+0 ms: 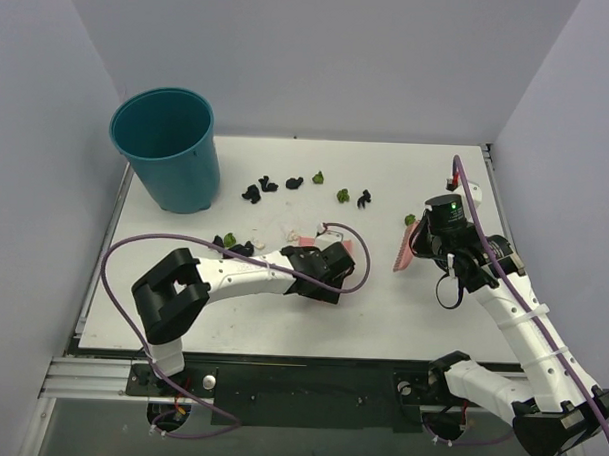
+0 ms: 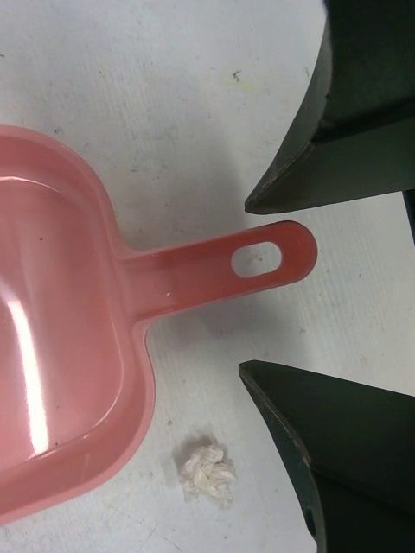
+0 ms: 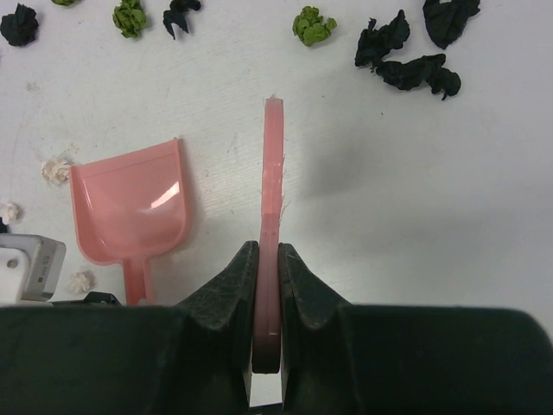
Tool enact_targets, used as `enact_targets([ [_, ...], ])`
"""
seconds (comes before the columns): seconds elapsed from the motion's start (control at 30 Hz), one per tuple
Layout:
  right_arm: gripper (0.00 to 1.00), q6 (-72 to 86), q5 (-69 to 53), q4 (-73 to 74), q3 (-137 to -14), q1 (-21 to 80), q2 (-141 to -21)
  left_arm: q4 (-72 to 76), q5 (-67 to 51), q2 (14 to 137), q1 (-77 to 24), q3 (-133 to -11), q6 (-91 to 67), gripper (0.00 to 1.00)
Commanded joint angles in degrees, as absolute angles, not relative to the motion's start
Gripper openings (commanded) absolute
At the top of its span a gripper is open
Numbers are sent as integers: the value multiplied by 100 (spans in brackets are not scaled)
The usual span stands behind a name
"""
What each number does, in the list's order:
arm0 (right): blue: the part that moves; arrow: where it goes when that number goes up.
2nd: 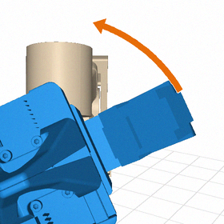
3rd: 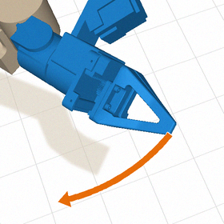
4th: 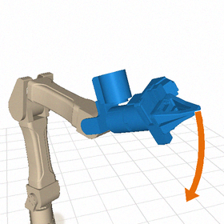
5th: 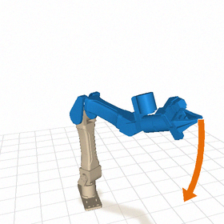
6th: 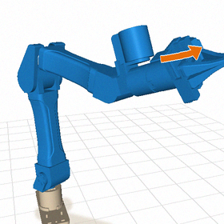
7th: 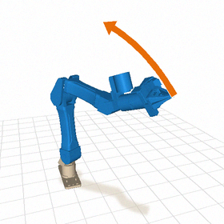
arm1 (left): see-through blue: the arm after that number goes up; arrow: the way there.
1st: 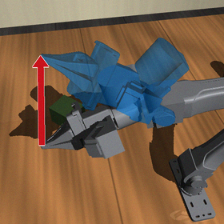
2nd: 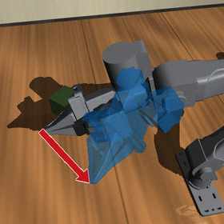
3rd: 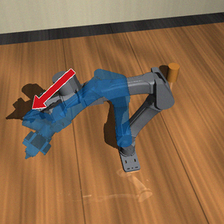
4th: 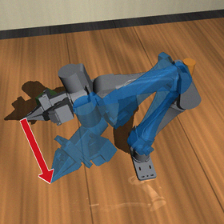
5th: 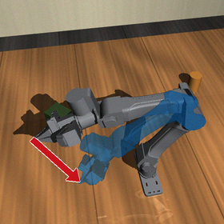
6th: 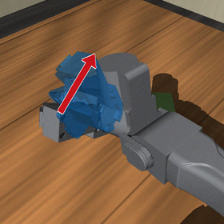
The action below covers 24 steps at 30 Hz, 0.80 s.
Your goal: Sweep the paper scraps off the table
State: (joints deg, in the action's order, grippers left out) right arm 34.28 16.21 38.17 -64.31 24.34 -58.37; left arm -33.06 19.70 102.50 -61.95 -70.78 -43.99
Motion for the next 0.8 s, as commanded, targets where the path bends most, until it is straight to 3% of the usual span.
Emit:
enact_targets([
  [0.0,0,3313,1881,3929,-6671,2391,-5722,-2875,1820,10432,-6302,-7251,-4087,78],
  [0.47,0,3252,1846,3973,-6662,2391,-5792,-2654,1986,10775,-6311,-7260,-3990,61],
  [0.77,0,3199,1863,3999,-6636,2399,-5792,-2514,2504,10688,-6398,-7172,-3982,59],
])
